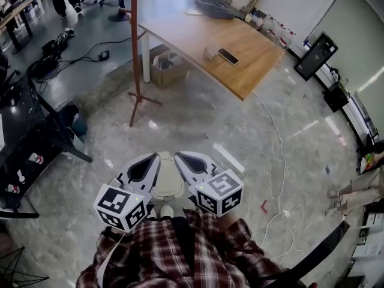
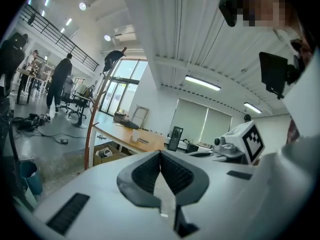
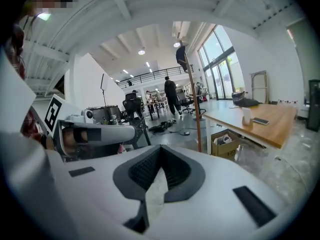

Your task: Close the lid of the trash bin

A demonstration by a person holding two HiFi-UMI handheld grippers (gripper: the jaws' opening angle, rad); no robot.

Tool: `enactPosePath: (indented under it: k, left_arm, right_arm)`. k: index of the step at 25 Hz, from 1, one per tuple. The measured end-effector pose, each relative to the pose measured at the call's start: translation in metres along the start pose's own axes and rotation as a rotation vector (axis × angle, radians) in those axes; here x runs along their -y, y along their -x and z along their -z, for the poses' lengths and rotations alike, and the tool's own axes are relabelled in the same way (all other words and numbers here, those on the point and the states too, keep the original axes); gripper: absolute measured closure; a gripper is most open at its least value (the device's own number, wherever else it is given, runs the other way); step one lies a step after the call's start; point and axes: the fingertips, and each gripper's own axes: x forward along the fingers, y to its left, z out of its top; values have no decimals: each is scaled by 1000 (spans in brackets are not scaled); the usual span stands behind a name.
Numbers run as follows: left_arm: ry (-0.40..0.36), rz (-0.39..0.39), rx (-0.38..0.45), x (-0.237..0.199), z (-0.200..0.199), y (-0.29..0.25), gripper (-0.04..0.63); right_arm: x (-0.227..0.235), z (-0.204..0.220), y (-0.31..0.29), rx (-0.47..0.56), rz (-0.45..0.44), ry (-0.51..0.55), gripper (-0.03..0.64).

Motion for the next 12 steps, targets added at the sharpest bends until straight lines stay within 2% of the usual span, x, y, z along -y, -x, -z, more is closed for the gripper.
enactPosePath:
  k: [5, 12]
  left_arm:
    - [-60, 8, 37, 12, -17, 7, 586]
    - [-77, 11, 52, 13, -21, 8, 586]
  right_arm:
    - [-5, -30, 12, 87, -18, -2, 604]
    - [-18, -41, 11, 113, -38, 41, 604]
